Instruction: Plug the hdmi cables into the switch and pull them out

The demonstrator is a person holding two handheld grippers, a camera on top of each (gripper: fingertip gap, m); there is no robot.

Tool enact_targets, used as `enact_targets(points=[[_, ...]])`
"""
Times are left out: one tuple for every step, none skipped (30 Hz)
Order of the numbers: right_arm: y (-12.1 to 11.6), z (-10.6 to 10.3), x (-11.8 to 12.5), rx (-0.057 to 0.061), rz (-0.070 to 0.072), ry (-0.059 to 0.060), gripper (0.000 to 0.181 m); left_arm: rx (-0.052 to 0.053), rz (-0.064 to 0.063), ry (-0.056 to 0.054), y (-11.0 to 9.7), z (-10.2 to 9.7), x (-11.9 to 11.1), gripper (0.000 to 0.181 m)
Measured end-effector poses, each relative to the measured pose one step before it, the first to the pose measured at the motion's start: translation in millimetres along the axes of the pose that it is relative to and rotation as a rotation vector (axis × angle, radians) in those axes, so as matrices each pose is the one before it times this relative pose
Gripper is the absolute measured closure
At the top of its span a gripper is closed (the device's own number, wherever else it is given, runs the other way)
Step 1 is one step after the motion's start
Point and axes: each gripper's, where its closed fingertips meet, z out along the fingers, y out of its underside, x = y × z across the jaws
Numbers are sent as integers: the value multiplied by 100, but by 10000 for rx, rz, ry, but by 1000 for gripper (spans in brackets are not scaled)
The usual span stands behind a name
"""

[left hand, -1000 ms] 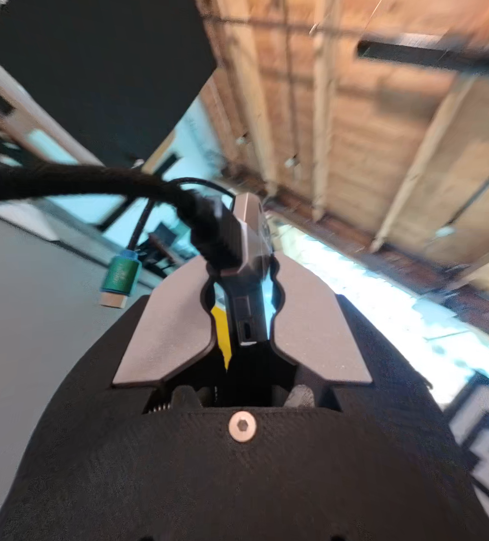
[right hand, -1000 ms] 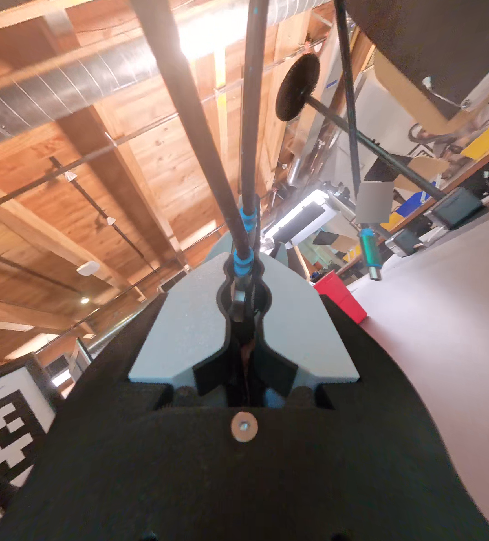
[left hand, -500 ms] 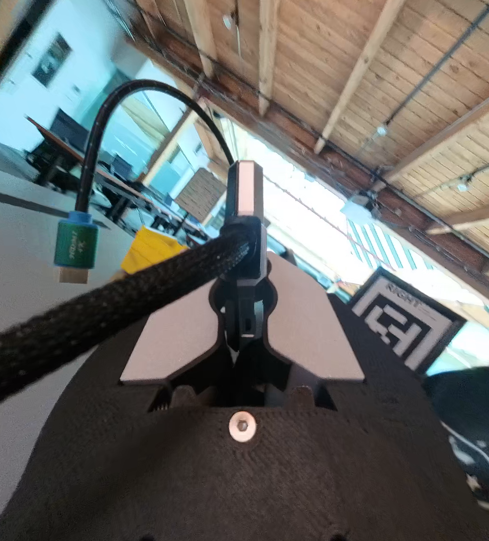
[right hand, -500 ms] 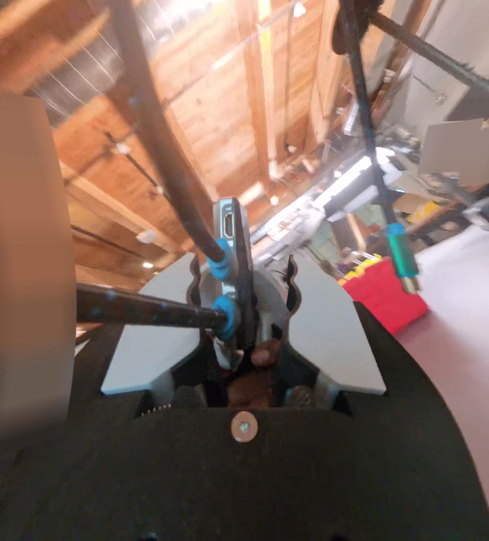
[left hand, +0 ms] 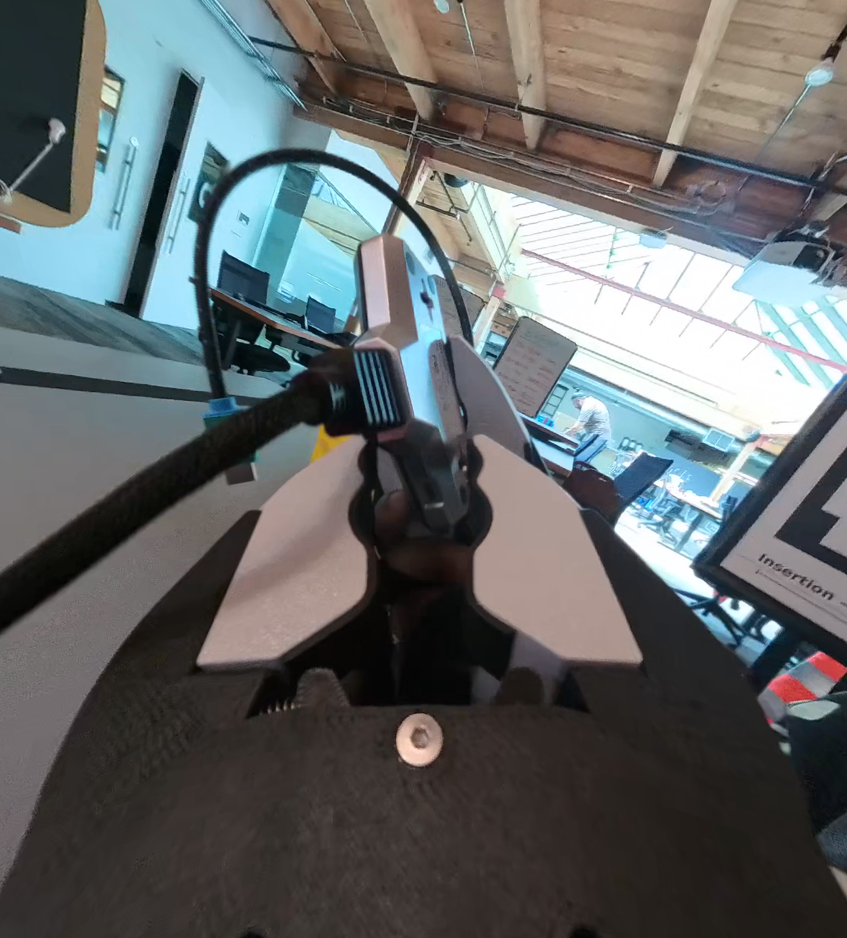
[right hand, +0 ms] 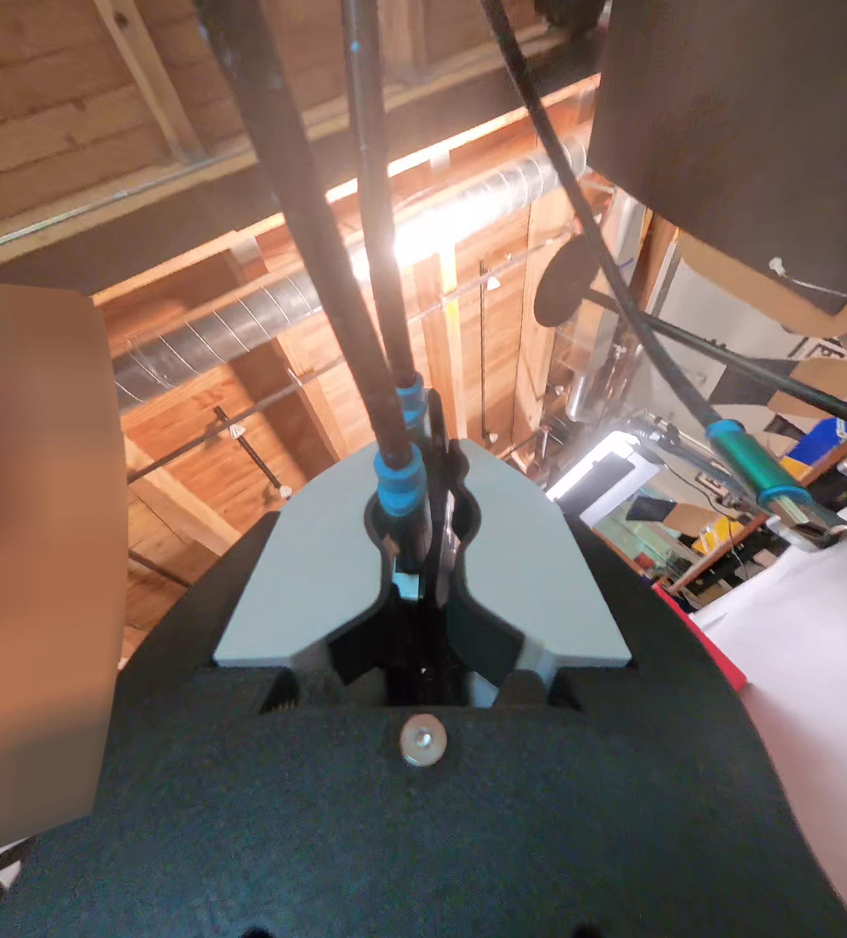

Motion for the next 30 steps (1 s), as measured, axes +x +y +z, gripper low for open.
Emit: enact_targets(points=[[-301, -32, -115, 195, -8, -53, 161, 151, 7, 42, -180, -74, 41, 155], [-150, -6, -92, 118, -70, 10, 161, 187, -169, 110, -221, -9, 55, 158], [-30, 7, -158, 74, -67, -40, 161, 126, -261, 166, -167, 65, 72, 158], [-18, -6, -197, 52, -41, -89, 160, 128, -273, 173, -245, 60, 58, 159], [37, -11, -214, -4, -64, -89, 160, 134, -227, 156, -307, 25, 60, 160], [92, 8, -230, -100, -159, -62, 160, 150, -150, 118, -356, 17, 64, 160], [158, 21, -197, -185, -272, -15, 160, 141, -85, 84, -365, -24, 60, 160], [151, 59, -169, -219, -271, 17, 160, 83, -15, 63, -328, -16, 54, 161], [32, 74, -188, -131, -131, 7, 160, 24, 63, 90, -247, 9, 109, 161], [190, 56, -155, -252, -40, 3, 160, 115, 18, 51, -354, 28, 84, 161], [228, 43, -148, -216, -92, 3, 160, 161, -56, 18, -433, 37, 48, 161], [-29, -79, -75, -1, -74, 59, 160, 7, -46, 48, -146, 93, 69, 161], [-208, -135, -8, 164, 18, 53, 160, -65, -34, 37, 106, 151, 66, 161], [-215, -171, 2, 247, -13, 23, 159, 58, -67, 33, 164, 172, 30, 161], [-144, -261, 82, 152, -39, 61, 159, 88, -73, 56, 225, 113, -20, 161], [43, -296, 343, 16, -90, 168, 159, -68, -32, -51, 352, 16, -261, 161], [417, -297, 478, -157, 33, 189, 159, -97, -32, -215, 349, -22, -537, 159], [647, -257, 534, -185, 121, 214, 159, -65, -25, -320, 257, -46, -645, 154], [257, -215, 469, 70, 72, 202, 159, -39, -46, -247, 173, -142, -564, 151], [209, -90, 223, -23, 38, 67, 159, -30, -143, 0, 138, -189, -291, 151], [247, 52, 138, -162, 34, 38, 159, 90, -257, 95, -12, -203, -164, 152], [272, 143, 86, -261, -21, 18, 159, 216, -223, 90, -123, -232, -132, 153], [284, 229, 40, -332, -61, -32, 159, 313, -137, 86, -205, -239, -91, 154], [256, 219, 108, -365, -72, -19, 159, 323, -135, 66, -208, -231, -107, 155], [181, 145, 205, -387, -83, 8, 160, 261, -223, 26, -145, -180, -163, 156], [202, 33, 290, -468, -56, 71, 160, 193, -273, 1, -63, -151, -206, 157], [199, -76, 293, -444, 3, 119, 160, 150, -186, -6, -41, -136, -224, 158], [265, -182, 147, -358, 9, 61, 160, 195, -91, 14, -161, -137, -148, 158], [202, -240, 105, -140, -56, 53, 157, 308, -82, 88, -423, -167, 17, 159], [264, -231, 149, -87, -69, 110, 156, 231, -83, 98, -429, -159, 56, 159]])
